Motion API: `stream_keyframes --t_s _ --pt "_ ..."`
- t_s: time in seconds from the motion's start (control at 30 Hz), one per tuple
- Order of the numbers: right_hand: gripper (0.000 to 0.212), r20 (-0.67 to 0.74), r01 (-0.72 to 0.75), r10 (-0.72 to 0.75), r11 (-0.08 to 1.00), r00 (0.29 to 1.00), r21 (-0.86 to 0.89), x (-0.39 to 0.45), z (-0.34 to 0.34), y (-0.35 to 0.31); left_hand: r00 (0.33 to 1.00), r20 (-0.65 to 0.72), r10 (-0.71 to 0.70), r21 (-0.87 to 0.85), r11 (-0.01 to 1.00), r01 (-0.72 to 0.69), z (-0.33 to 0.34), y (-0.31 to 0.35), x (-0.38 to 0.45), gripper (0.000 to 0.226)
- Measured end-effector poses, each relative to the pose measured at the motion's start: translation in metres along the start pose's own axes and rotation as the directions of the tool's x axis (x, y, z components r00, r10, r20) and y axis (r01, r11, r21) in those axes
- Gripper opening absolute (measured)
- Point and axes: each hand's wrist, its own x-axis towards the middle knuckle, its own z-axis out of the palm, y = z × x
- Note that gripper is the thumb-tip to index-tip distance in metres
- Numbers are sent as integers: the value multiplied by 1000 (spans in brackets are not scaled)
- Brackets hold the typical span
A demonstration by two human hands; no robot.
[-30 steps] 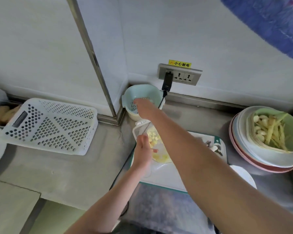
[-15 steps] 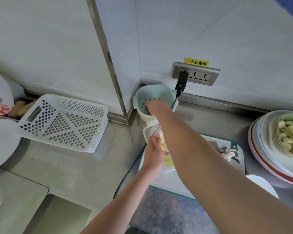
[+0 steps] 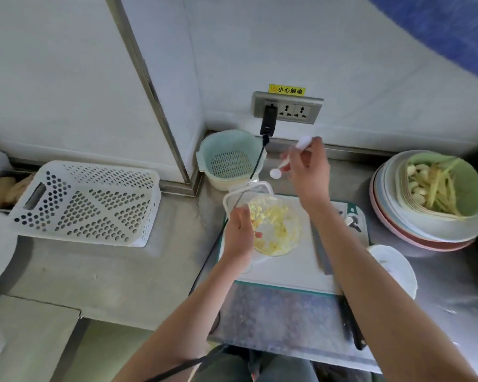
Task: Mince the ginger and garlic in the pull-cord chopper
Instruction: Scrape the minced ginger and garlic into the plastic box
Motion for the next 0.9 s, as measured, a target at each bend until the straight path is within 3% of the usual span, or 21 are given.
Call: stream_keyframes --t_s 0.03,0.1,0.17,0.23,0.3,0.37,0.47,0.53,0.6,0.7,0.9 --pt "5 -50 -98 101 994 994 55 -7 -21 7 1000 -4 12 12 1000 -12 0 1 -1 25" --pt "5 -21 -226 227 972 974 65 -26 -48 22 999 -16 39 27 999 -39 -2 -2 -1 25" --pt "14 14 -262 262 965 965 31 -45 -61 36 997 -9 73 52 996 -72 -4 -9 -2 25" --pt "18 -43 -281 285 957 958 70 -57 -67 43 994 -22 108 47 993 -107 -4 -12 -5 24" --pt "15 -73 -319 329 939 941 129 -60 -68 48 987 -87 133 20 991 -132 -4 -13 -8 24" --pt "9 3 -342 344 933 939 116 -63 -66 52 970 -180 163 -20 985 -169 -5 -11 -12 26" --pt "8 306 -148 209 966 929 -210 -77 -60 63 945 -266 191 -50 976 -212 -11 -11 -13 27" --pt "6 501 65 158 915 851 -399 -86 -61 67 933 -298 200 -39 974 -222 -15 -12 -9 26" --pt "7 612 277 86 836 786 -473 -90 -67 69 917 -311 250 19 966 -257 -17 -11 -4 25" --pt "12 679 404 71 757 731 -514 -102 -80 73 873 -222 434 184 898 -400 -21 -14 2 35" --pt "15 629 378 12 791 777 -482 -128 -93 80 809 23 587 327 761 -561 -14 -18 -3 53"
